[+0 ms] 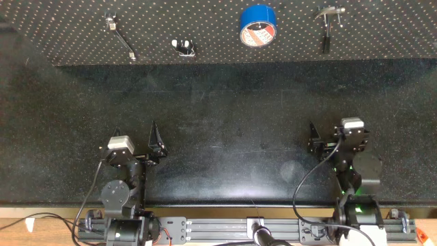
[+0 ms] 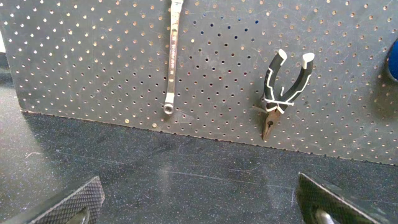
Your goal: Place Tools Onto Pegboard
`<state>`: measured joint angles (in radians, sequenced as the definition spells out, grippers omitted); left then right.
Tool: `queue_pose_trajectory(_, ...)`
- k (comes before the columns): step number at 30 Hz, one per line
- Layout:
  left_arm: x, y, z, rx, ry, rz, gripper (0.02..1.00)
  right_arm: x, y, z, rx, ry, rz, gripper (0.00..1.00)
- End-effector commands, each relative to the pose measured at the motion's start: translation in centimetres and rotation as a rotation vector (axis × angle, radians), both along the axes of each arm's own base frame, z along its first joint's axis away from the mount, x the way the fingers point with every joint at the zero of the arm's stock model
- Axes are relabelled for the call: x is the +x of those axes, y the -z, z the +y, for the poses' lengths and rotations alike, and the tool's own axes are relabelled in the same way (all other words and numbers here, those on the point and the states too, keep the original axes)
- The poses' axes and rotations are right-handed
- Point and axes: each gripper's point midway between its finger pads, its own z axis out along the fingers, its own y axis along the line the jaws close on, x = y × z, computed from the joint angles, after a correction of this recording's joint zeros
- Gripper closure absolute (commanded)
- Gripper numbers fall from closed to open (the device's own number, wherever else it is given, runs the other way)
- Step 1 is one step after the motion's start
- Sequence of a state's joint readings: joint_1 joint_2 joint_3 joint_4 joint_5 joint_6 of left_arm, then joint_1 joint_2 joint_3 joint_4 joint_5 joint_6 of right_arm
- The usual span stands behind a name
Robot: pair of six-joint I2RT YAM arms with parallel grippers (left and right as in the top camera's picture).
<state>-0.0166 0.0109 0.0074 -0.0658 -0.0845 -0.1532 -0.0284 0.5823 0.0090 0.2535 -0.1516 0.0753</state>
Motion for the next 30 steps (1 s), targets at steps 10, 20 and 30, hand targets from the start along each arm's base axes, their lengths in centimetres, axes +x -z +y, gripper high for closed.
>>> queue_pose_trajectory(10,0.0,0.1,-0.1,0.013,0.004,0.002,0.023,-2.5,-5.5,0.9,0.018,-0.026,-0.233,0.007)
queue_pose_trajectory(20,0.0,0.1,-0.1,0.013,0.004,0.002,0.023,-2.8,-6.0,2.3,0.028,-0.083,-0.256,0.025)
queue_pose_trajectory(30,0.0,0.1,-0.1,0.013,0.004,0.002,0.023,-2.8,-6.0,2.3,0.028,-0.083,-0.256,0.025)
